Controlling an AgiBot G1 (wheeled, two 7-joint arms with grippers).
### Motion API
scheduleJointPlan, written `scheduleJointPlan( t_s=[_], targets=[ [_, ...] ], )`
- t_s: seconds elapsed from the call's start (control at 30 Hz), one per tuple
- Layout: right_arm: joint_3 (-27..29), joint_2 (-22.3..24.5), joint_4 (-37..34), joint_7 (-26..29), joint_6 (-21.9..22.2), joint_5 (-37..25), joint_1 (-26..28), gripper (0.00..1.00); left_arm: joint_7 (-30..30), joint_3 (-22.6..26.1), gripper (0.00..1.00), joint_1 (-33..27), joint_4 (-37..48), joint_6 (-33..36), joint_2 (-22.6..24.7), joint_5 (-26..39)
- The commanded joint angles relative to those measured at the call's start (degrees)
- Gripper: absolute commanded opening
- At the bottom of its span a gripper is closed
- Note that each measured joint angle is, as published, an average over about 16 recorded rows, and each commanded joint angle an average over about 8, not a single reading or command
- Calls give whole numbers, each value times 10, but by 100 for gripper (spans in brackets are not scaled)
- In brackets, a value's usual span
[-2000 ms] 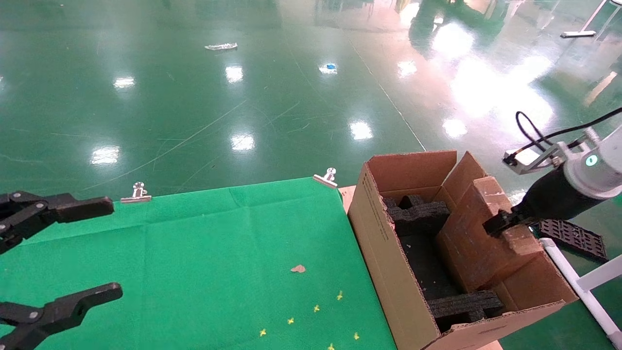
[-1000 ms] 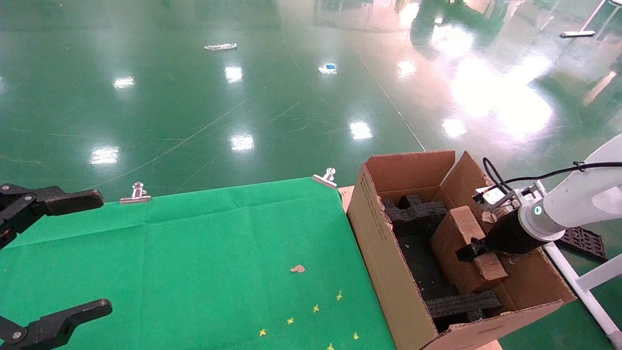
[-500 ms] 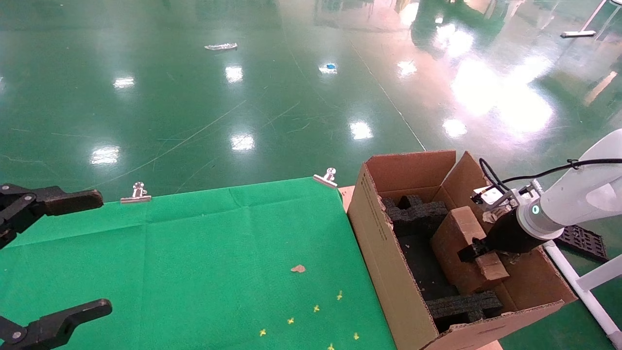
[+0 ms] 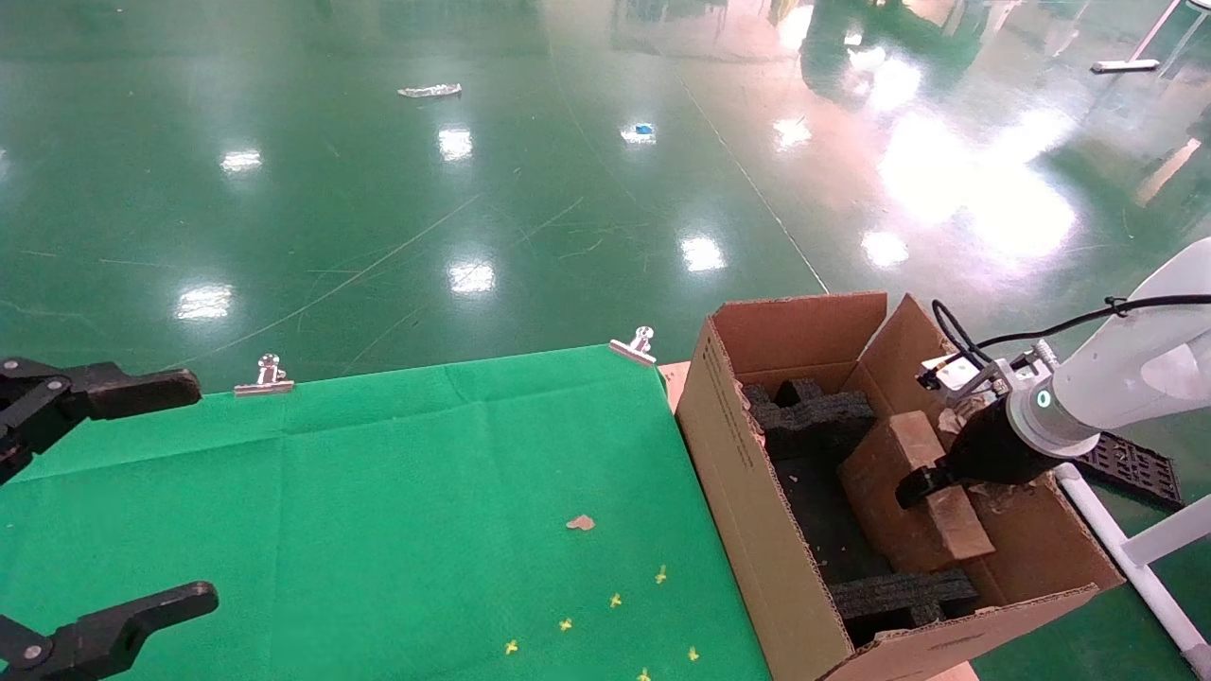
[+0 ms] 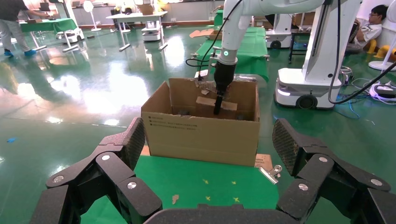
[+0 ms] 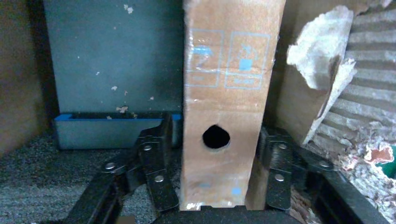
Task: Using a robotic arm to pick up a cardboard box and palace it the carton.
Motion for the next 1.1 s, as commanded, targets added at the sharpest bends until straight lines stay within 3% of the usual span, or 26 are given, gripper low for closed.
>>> scheduleJointPlan(
  t_s=[0.03,0.37,0.87,1.1],
  targets=[
    [1,-1,-2,-2,0,1,1,100,0,0,100,0,0,0,0,0],
    [7,1,-4,-23,-10,8,29,100,0,0,100,0,0,0,0,0],
    [34,42,51,-100,-51,34,215,100,0,1,100,0,0,0,0,-1],
    [43,67,102,-117,-48,42,249,100,1,1,100,0,0,0,0,-1]
  ],
)
